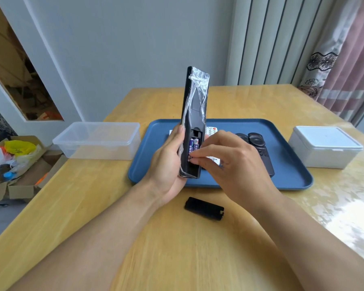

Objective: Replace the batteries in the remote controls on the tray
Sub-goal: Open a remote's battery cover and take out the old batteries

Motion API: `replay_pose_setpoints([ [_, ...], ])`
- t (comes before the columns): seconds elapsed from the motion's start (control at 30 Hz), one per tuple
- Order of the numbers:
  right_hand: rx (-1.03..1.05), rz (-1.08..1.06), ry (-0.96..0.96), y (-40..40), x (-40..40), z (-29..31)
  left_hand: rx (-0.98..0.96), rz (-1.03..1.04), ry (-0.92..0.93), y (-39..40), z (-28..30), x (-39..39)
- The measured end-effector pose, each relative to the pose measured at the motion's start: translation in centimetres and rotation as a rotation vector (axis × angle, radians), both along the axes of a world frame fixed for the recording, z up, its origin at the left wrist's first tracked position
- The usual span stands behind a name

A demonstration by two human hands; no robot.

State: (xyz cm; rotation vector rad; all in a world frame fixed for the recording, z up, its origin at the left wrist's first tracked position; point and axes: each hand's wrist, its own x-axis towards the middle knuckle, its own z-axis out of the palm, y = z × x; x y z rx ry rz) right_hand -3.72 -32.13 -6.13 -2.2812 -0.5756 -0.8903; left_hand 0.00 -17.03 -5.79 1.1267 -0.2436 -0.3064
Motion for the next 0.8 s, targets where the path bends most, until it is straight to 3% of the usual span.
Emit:
replay_pose_setpoints([
  [0.53,-0.171,0.038,-0.127,-0.81,0.89,0.16,-0.022,-0.117,0.09,0.17,0.48,-0.55],
  [0.8,-0.221,0.001,-0.262,-0.04,0.56,0.29,0.013,-0.048,0.063,0.3,0.67,-0.53],
])
